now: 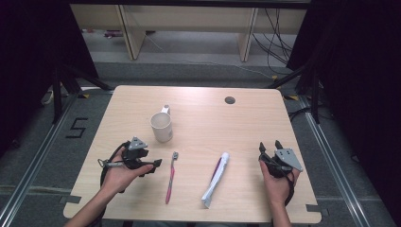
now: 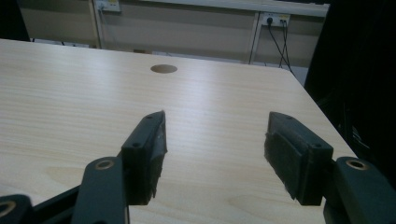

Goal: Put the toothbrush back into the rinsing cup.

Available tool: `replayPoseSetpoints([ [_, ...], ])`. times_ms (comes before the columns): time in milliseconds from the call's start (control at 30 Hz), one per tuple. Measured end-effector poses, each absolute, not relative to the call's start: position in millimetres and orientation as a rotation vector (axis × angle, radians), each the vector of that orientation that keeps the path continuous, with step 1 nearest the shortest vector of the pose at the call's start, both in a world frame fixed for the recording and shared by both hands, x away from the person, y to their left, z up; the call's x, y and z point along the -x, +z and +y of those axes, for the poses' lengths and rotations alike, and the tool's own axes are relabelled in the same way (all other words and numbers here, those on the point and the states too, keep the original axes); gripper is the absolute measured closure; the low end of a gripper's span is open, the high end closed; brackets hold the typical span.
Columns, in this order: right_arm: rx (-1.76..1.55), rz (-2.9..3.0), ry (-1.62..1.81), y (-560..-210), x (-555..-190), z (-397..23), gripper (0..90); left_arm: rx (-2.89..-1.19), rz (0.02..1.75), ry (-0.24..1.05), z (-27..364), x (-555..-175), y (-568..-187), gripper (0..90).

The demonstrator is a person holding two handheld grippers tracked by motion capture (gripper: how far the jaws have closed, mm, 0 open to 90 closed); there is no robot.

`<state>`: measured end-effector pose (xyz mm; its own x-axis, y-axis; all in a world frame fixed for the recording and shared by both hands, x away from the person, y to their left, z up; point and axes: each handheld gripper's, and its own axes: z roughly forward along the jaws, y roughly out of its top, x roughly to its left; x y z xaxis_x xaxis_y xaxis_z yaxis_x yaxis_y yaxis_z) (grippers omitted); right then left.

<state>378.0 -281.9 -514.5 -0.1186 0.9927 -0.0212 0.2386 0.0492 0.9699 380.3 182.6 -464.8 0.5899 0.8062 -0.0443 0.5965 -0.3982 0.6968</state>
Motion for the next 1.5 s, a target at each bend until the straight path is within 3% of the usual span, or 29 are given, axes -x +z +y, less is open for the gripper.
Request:
replayPoseSetpoints([
  [267,-1.285,1.503,1.129,-514,-379,-282,39.4,-2.156,1.182,0.317,169,-386,-460,33.7],
  [633,-1.269,1.513,1.116,-515,-380,-283,39.1,-2.314,1.271,0.155,154,-404,-454,34.9],
  [1267,-1.27,1.523,1.12,-514,-380,-281,39.1,-2.441,1.292,0.078,131,-411,-458,37.1],
  [1500,-1.275,1.515,1.117,-515,-380,-281,39.1,-2.448,1.357,0.032,121,-411,-458,41.7],
])
